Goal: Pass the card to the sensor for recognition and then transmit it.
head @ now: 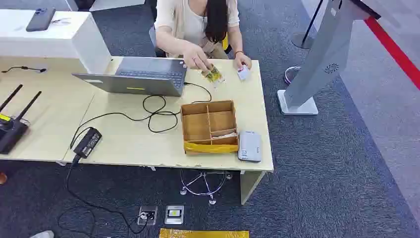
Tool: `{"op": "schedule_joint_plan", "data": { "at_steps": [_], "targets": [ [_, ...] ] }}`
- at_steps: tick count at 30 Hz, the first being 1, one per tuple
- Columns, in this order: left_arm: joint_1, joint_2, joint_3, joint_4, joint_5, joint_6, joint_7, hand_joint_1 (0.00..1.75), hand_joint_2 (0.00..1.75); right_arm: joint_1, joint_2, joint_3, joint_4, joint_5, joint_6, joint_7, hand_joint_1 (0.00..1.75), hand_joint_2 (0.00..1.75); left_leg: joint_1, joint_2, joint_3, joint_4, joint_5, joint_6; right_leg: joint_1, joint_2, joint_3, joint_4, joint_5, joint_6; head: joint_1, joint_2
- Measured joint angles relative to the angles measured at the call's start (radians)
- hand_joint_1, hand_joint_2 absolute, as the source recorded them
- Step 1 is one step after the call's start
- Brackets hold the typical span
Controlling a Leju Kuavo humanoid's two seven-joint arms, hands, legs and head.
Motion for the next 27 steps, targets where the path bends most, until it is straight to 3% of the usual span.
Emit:
{"op": "schedule_joint_plan", "data": {
  "at_steps": [2,3,4,6,13,18,22,27],
  "targets": [
    [0.000,0.003,0.000,0.000,-0.001,-0.004,-0.015,0.00,0.00,-0.002,-0.034,-0.016,0.000,-0.024,-0.021,-0.036,0.00,0.00,0.000,0.000,0.000,0.000,0.000,0.000,0.000,0.000,0.000,0.000,0.000,0.000,0.000,0.000],
    [0.000,0.016,-0.008,0.000,-0.026,-0.034,-0.045,0.00,0.00,-0.068,-0.202,-0.060,0.000,-0.060,0.076,-0.046,0.00,1.75,-0.006,0.002,-0.001,0.000,0.000,0.002,-0.006,0.001,0.000,0.000,0.002,0.003,-0.001,0.000],
    [0.000,0.021,-0.014,0.000,-0.026,-0.039,-0.055,0.00,0.00,-0.145,-0.296,-0.068,-0.001,-0.040,0.141,-0.040,0.00,1.75,-0.006,0.006,-0.003,0.000,0.001,0.003,-0.007,0.005,-0.002,0.000,0.004,0.005,0.000,0.000],
    [-0.001,0.025,-0.017,0.001,-0.026,-0.042,-0.061,0.00,0.00,-0.240,-0.363,-0.071,-0.003,-0.013,0.195,-0.041,0.00,1.75,-0.007,0.010,-0.003,0.001,0.001,0.004,-0.007,0.008,-0.003,0.000,0.007,0.007,0.000,0.000],
    [-0.004,0.024,-0.025,0.001,-0.029,-0.050,-0.064,0.00,0.00,-0.510,-0.515,-0.071,-0.021,0.040,0.271,-0.081,0.00,1.75,-0.008,0.002,-0.005,0.001,0.006,0.009,-0.008,0.000,-0.004,0.000,0.007,0.008,-0.001,0.000],
    [-0.004,0.024,-0.025,0.001,-0.026,-0.049,-0.065,0.00,0.00,-0.657,-0.533,-0.066,-0.040,0.104,0.292,-0.114,0.00,1.75,-0.008,0.002,-0.007,0.001,0.006,0.009,-0.007,0.000,-0.004,0.001,0.007,0.007,0.000,0.000],
    [-0.009,0.026,-0.025,0.001,-0.024,-0.051,-0.076,0.00,0.00,-0.775,-0.515,-0.037,-0.046,0.145,0.305,-0.143,0.00,1.75,-0.007,0.001,-0.007,0.001,0.006,0.009,-0.007,-0.001,-0.005,0.001,0.007,0.007,0.000,0.000],
    [-0.010,0.025,-0.025,0.001,-0.024,-0.056,-0.077,0.00,0.00,-0.843,-0.465,-0.001,-0.055,0.181,0.328,-0.205,0.00,1.75,-0.007,-0.003,-0.012,0.001,0.007,0.008,-0.006,-0.007,-0.007,0.002,0.008,0.007,0.000,0.000]
  ]
}}
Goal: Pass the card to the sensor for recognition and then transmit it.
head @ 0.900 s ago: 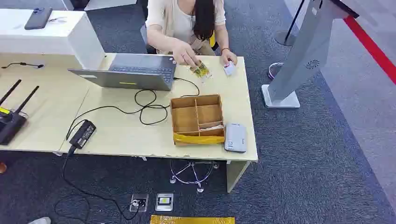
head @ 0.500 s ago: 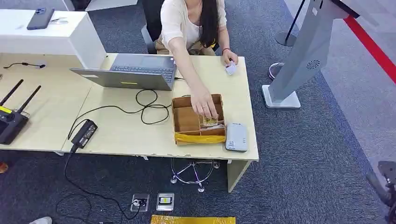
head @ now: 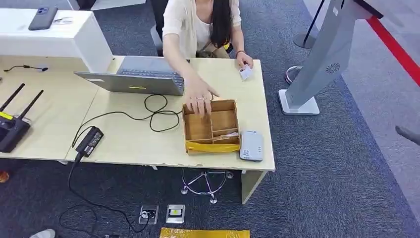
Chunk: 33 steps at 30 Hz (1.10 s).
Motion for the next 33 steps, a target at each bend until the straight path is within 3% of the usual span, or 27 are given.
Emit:
{"op": "schedule_joint_plan", "data": {
  "at_steps": [3,8,17,22,33],
  "targets": [
    [-0.006,0.000,0.000,0.000,-0.001,-0.001,0.000,0.00,0.00,-0.058,0.074,0.036,-0.014,0.034,0.027,-0.053,0.00,1.75,0.001,0.004,0.002,0.000,0.000,-0.001,0.000,0.005,-0.001,0.000,0.000,0.000,0.000,0.000],
    [-0.013,0.000,0.000,0.000,-0.001,-0.005,0.000,0.00,0.00,-0.101,0.169,0.084,-0.024,0.053,0.030,-0.082,0.00,1.75,0.002,-0.004,-0.001,0.000,0.003,-0.002,0.002,-0.003,-0.001,0.000,0.000,0.000,0.000,0.000],
    [-0.011,0.002,-0.002,0.000,-0.001,-0.005,0.000,0.00,0.00,-0.131,0.327,0.158,-0.033,0.070,0.002,-0.089,0.00,1.75,0.002,-0.005,-0.001,0.000,0.003,-0.002,0.002,-0.004,-0.002,0.001,0.000,0.000,0.001,0.000],
    [-0.010,0.009,-0.008,0.000,-0.016,-0.008,0.000,0.00,0.00,-0.132,0.375,0.183,-0.033,0.067,-0.013,-0.085,0.00,1.75,0.002,-0.005,-0.001,0.000,0.003,-0.002,0.002,-0.003,-0.002,0.000,0.000,0.000,0.000,0.000],
    [-0.011,0.016,-0.018,0.000,-0.040,-0.017,0.000,0.00,0.00,-0.128,0.417,0.217,-0.033,0.081,-0.073,-0.073,0.00,1.75,0.002,-0.004,-0.001,0.000,0.003,-0.003,0.002,-0.003,-0.003,0.000,0.000,-0.001,0.000,0.000]
  ]
}}
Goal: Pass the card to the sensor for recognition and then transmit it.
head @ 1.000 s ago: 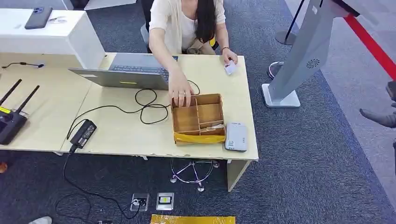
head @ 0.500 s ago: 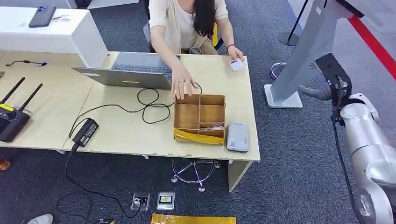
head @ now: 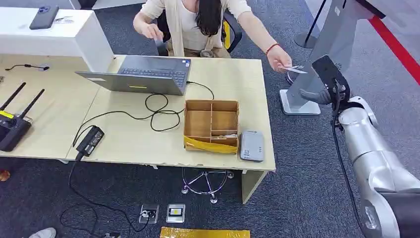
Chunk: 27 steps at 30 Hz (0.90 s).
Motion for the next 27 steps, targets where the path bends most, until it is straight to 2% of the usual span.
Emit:
{"op": "schedule_joint_plan", "data": {
  "at_steps": [14,15,17,18,27],
  "targets": [
    [-0.005,0.000,-0.001,0.000,-0.013,-0.001,0.002,0.00,0.00,0.008,0.025,0.032,0.000,0.005,-0.084,-0.010,0.00,1.75,0.000,0.000,0.000,0.000,0.000,0.000,0.000,0.000,0.000,0.000,0.000,0.000,0.000,0.000],
    [-0.005,0.000,-0.001,0.000,-0.012,-0.001,0.002,0.00,0.00,0.008,0.027,0.033,0.000,0.005,-0.085,-0.010,1.59,1.75,0.000,0.000,0.000,0.000,0.000,0.000,0.000,0.000,0.000,0.000,0.000,0.000,0.000,0.000],
    [-0.005,0.000,-0.001,0.000,-0.012,-0.001,0.002,0.00,0.00,0.009,0.031,0.033,0.000,0.005,-0.092,-0.010,1.62,1.75,0.000,0.000,0.000,0.000,0.000,0.000,0.000,0.000,0.000,0.000,0.000,0.000,0.000,0.000],
    [-0.005,0.000,-0.001,0.000,-0.012,-0.001,0.002,0.00,0.00,0.009,0.032,0.034,0.000,0.005,-0.095,-0.010,1.75,1.75,0.000,0.000,0.000,0.000,0.000,0.000,0.000,0.000,0.000,0.000,0.000,0.000,0.000,0.000],
    [-0.006,0.000,-0.002,0.000,-0.025,-0.002,0.002,0.00,0.00,0.016,0.039,0.034,0.000,-0.034,-0.070,-0.029,1.75,1.75,0.000,0.000,0.000,0.000,0.000,0.000,0.000,0.000,0.000,0.000,0.000,0.000,0.000,0.000]
  ]
}}
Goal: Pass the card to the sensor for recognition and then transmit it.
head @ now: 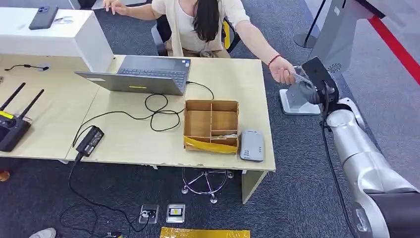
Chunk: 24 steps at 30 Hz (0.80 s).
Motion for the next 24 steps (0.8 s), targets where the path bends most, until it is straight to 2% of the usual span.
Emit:
{"op": "schedule_joint_plan", "data": {
  "at_steps": [14,24],
  "targets": [
    [-0.007,0.000,0.000,0.000,-0.009,0.000,0.000,0.00,0.00,0.004,0.001,0.000,0.000,-0.014,-0.002,-0.009,1.75,1.75,0.000,0.000,0.000,0.000,0.000,0.000,0.000,0.000,0.000,0.000,0.000,0.000,0.000,0.000],
    [0.001,0.000,0.000,0.000,0.004,0.006,0.000,0.00,0.00,0.022,-0.010,0.007,-0.006,-0.019,-0.019,-0.060,1.75,1.75,0.000,0.001,0.000,0.000,0.000,0.000,0.000,0.000,-0.001,0.000,0.000,0.000,0.000,0.000]
  ]
}}
